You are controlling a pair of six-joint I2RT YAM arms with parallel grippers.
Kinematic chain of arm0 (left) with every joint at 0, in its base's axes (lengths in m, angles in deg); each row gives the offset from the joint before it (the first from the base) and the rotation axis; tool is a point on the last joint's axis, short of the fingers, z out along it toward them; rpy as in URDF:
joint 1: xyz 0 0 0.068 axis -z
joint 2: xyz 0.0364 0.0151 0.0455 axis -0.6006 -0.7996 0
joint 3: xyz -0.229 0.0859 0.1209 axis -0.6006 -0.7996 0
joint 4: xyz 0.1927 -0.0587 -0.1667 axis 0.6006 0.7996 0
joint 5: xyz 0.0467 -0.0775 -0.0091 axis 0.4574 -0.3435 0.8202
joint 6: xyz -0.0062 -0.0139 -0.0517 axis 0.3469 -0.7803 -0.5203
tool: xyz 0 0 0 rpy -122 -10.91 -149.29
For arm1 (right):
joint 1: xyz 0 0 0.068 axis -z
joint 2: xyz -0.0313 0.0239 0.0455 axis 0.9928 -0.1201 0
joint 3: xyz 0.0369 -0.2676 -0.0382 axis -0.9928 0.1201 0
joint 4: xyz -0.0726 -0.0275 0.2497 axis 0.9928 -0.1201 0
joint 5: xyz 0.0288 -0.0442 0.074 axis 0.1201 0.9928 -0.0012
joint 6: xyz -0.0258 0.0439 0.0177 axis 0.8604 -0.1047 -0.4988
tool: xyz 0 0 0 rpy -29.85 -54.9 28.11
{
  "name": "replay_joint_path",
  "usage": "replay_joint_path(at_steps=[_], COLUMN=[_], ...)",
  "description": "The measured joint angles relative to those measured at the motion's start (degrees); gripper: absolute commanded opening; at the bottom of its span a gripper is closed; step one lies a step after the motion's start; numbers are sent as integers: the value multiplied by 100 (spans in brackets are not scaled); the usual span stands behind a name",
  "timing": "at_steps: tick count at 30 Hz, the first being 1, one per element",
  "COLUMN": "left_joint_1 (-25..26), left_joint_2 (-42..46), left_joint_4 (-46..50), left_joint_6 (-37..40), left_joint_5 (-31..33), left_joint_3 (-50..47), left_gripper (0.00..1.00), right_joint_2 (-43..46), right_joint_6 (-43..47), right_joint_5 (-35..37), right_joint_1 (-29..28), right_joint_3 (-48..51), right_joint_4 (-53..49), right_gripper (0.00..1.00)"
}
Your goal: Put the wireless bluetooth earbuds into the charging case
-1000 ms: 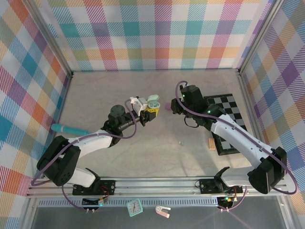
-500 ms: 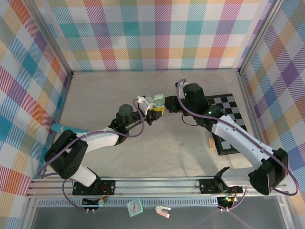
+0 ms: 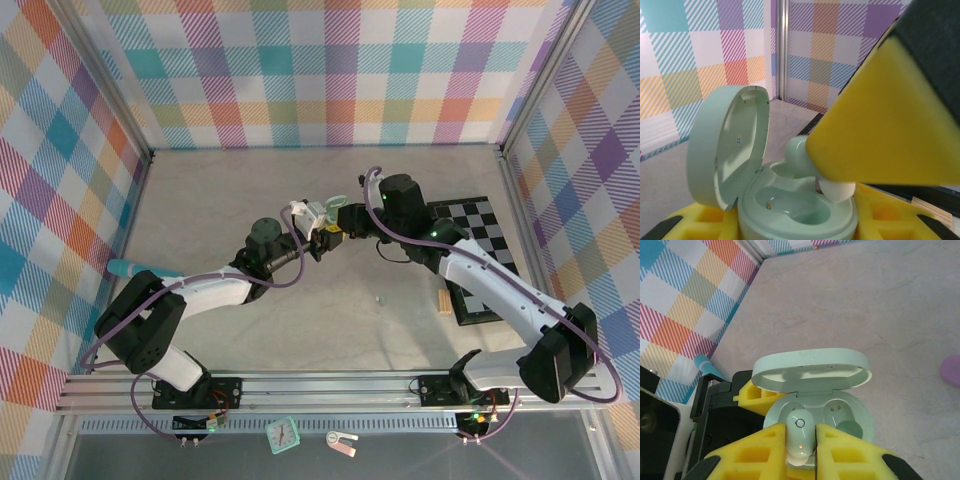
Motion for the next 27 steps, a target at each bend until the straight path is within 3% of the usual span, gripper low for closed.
replay_joint_path(at_steps=[20,27], left_joint_1=[28,31], left_joint_2=[-83,-103], left_joint_4=[15,11], left_joint_6=[-4,-4], left_joint_5=[-46,-9], left_joint_3=[37,37], left_gripper=[37,37], right_joint_2=[-229,-186], right_joint_6=[-2,0], right_joint_5=[-111,-70], right_joint_1=[-33,-33], right_joint_3=[2,98], right_joint_4=[286,400], right_gripper=[20,34])
